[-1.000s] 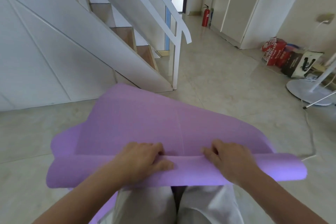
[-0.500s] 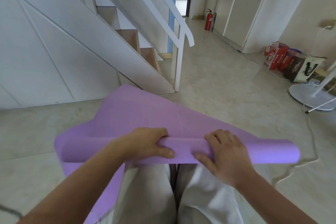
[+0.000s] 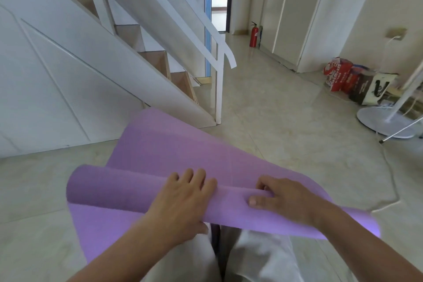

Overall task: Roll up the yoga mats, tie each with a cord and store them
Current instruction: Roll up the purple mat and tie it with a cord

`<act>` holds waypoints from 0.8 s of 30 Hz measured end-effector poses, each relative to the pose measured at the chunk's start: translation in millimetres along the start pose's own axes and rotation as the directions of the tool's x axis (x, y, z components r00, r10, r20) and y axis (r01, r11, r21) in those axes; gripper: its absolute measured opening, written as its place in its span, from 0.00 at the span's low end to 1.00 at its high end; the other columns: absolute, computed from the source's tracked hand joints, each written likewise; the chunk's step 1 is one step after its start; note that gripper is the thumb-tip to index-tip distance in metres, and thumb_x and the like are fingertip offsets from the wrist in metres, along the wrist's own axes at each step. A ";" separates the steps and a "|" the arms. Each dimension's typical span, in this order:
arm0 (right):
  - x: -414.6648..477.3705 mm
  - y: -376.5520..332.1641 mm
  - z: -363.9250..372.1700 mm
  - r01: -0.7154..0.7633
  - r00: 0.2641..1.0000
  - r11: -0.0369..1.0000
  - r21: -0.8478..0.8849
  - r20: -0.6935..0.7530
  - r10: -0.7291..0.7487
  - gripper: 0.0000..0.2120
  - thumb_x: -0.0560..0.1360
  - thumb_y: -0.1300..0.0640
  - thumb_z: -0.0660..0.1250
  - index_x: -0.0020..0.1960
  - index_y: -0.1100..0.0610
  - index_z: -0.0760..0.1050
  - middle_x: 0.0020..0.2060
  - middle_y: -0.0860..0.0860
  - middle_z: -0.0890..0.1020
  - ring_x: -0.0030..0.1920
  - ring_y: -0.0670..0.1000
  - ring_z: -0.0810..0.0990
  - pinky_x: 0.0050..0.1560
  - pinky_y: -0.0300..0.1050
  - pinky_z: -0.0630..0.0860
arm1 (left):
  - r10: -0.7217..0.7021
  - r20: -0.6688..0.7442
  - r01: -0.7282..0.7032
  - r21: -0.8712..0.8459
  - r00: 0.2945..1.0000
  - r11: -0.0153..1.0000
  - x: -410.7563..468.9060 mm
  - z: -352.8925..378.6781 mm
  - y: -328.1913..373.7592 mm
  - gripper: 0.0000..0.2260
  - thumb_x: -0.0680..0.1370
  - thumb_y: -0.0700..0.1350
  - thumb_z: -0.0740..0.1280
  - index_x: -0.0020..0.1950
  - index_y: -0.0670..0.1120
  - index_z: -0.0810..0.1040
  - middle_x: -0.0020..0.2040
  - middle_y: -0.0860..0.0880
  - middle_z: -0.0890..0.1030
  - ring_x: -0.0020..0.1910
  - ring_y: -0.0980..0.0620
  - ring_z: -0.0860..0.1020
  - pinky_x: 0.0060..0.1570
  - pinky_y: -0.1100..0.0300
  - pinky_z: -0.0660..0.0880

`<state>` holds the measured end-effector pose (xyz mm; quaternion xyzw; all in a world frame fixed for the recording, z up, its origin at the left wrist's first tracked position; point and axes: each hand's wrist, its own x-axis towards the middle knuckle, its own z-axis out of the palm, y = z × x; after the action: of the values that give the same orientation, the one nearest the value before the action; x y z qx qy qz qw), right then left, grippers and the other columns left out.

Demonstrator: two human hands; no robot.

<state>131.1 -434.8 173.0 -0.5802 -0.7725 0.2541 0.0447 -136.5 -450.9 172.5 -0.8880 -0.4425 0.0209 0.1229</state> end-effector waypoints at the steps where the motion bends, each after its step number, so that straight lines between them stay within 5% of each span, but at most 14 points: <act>1: -0.8 -3.3 0.5 0.002 1.000 0.998 -0.064 0.002 -0.002 0.26 0.67 0.22 0.55 0.43 0.44 0.64 0.37 0.46 0.76 0.39 0.45 0.73 0.40 0.42 0.67 | 0.013 -0.009 -0.013 0.020 1.000 1.000 0.0 6.2 1.8 0.35 0.49 0.68 0.75 0.48 0.50 0.76 0.42 0.50 0.76 0.35 0.48 0.75 0.30 0.53 0.71; 4: -5.3 -3.7 15.3 0.108 0.942 0.917 -0.383 -0.257 -0.218 0.36 0.69 0.20 0.40 0.50 0.44 0.72 0.45 0.45 0.76 0.46 0.50 0.76 0.46 0.46 0.71 | -0.018 0.134 0.026 -0.062 0.991 0.998 11.5 -3.0 -5.9 0.29 0.62 0.67 0.73 0.54 0.51 0.74 0.49 0.51 0.78 0.46 0.46 0.78 0.41 0.53 0.71; 7: -15.0 4.6 32.0 0.179 0.865 0.857 -0.484 -0.338 -0.371 0.39 0.66 0.20 0.55 0.59 0.50 0.74 0.51 0.48 0.77 0.48 0.53 0.78 0.45 0.50 0.77 | -0.005 0.368 0.108 -0.259 0.930 0.960 23.9 -14.4 -14.9 0.26 0.66 0.66 0.73 0.55 0.52 0.74 0.53 0.51 0.80 0.50 0.47 0.77 0.48 0.54 0.69; 10: -22.6 5.6 28.9 0.180 0.917 0.909 -0.376 -0.270 -0.293 0.40 0.56 0.27 0.69 0.61 0.48 0.71 0.50 0.45 0.79 0.49 0.51 0.81 0.48 0.46 0.77 | 0.066 0.518 0.172 -0.398 0.853 0.901 38.1 -25.8 -15.7 0.27 0.62 0.66 0.77 0.52 0.51 0.79 0.47 0.53 0.82 0.44 0.50 0.77 0.46 0.57 0.74; 14: -34.2 0.4 1.1 0.104 0.994 0.962 -0.252 0.007 -0.106 0.35 0.59 0.28 0.70 0.59 0.41 0.64 0.46 0.39 0.78 0.48 0.48 0.78 0.48 0.44 0.70 | 0.195 0.650 0.307 -0.574 0.734 0.759 39.8 -30.4 -11.9 0.28 0.61 0.63 0.79 0.56 0.52 0.80 0.51 0.57 0.83 0.50 0.53 0.81 0.56 0.55 0.78; 17: -33.0 4.9 -2.0 0.116 0.993 0.972 -0.202 0.041 -0.109 0.29 0.59 0.28 0.70 0.50 0.43 0.65 0.38 0.39 0.75 0.42 0.47 0.74 0.43 0.45 0.69 | 0.101 0.519 0.218 -0.519 0.849 0.827 24.0 -34.8 -4.2 0.30 0.65 0.66 0.75 0.63 0.57 0.72 0.58 0.58 0.76 0.56 0.53 0.76 0.59 0.55 0.73; 19: -27.6 12.5 -1.4 0.141 0.990 0.983 -0.120 0.016 -0.140 0.27 0.59 0.27 0.69 0.46 0.43 0.67 0.38 0.39 0.75 0.42 0.45 0.74 0.45 0.44 0.72 | 0.026 0.251 0.053 -0.304 0.968 0.951 7.3 -30.7 5.0 0.36 0.64 0.72 0.69 0.66 0.57 0.68 0.59 0.56 0.72 0.56 0.53 0.73 0.59 0.53 0.71; 21: -21.8 17.7 -1.3 0.195 0.979 0.973 -0.121 -0.032 -0.200 0.25 0.60 0.26 0.67 0.43 0.44 0.69 0.40 0.40 0.74 0.44 0.43 0.72 0.48 0.43 0.70 | 0.044 0.021 -0.043 -0.063 0.999 0.997 -4.3 -16.2 17.7 0.40 0.58 0.74 0.64 0.63 0.53 0.72 0.54 0.52 0.74 0.48 0.49 0.75 0.47 0.51 0.75; 24: -22.0 13.4 2.9 0.222 0.967 0.944 -0.243 -0.068 -0.245 0.30 0.64 0.22 0.58 0.53 0.42 0.76 0.45 0.40 0.71 0.49 0.44 0.69 0.53 0.42 0.65 | 0.032 -0.028 -0.031 0.028 0.999 0.999 -6.9 8.5 26.6 0.34 0.54 0.67 0.71 0.53 0.49 0.76 0.46 0.48 0.76 0.38 0.46 0.75 0.32 0.53 0.72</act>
<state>148.8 -453.4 169.5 -0.4974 -0.8572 0.1259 0.0434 -121.2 -470.0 157.5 -0.8934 -0.4263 0.0162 0.1409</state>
